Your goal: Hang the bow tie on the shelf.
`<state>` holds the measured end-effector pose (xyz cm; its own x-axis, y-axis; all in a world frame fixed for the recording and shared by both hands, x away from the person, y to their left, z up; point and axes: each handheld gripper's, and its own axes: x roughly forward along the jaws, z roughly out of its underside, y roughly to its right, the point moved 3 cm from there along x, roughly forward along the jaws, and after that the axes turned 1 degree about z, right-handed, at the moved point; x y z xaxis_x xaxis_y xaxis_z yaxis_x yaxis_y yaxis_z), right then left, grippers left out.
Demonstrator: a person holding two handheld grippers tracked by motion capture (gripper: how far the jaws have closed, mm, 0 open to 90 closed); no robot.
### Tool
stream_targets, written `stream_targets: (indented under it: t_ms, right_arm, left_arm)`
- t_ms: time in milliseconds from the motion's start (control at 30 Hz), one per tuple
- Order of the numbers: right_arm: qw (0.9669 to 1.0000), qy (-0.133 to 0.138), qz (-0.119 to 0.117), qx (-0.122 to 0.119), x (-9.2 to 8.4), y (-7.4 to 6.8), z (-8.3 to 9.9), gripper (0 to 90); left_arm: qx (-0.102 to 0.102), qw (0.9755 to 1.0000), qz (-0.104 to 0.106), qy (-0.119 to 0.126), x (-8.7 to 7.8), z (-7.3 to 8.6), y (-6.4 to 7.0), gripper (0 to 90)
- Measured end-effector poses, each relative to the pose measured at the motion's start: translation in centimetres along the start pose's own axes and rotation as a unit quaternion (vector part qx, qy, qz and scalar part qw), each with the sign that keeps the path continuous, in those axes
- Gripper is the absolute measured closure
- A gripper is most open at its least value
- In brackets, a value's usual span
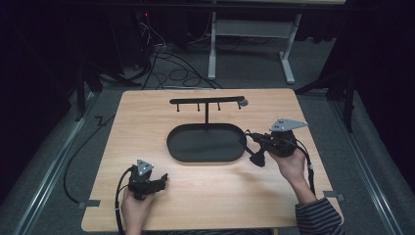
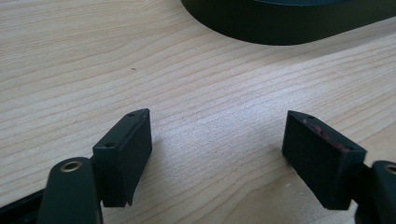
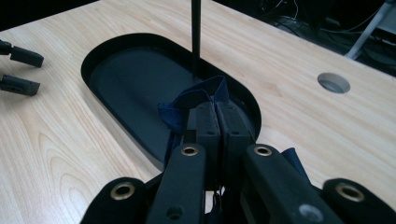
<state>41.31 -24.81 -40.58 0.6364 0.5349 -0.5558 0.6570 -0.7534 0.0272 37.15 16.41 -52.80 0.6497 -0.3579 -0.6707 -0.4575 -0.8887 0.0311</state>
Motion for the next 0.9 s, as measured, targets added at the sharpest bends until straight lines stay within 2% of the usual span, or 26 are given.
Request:
stream_targets:
  t_ms: [200,500,700,733,900]
  right_arm:
    - [1.0000,0.005,-0.002,-0.006,0.3,0.1,-0.9,90.0]
    - [0.9995,0.030,-0.010,0.008,0.8,0.8,-2.9,90.0]
    - [0.9992,0.039,-0.007,-0.004,0.8,0.6,-4.4,90.0]
    - [0.9991,0.042,-0.005,-0.008,0.9,0.7,-5.2,90.0]
    - [0.9990,0.045,-0.001,-0.007,1.2,0.9,-6.1,90.0]
  left_arm:
    - [0.000,1.0000,0.000,0.000,0.0,0.0,0.0,24.6]
    - [0.000,1.0000,0.000,-0.001,0.0,0.0,0.0,24.6]
    - [0.000,1.0000,0.000,-0.002,0.0,0.0,0.0,24.6]
    - [0.000,1.0000,-0.001,0.000,0.0,0.0,0.0,24.6]
    - [0.000,1.0000,-0.001,0.000,0.0,0.0,0.0,24.6]
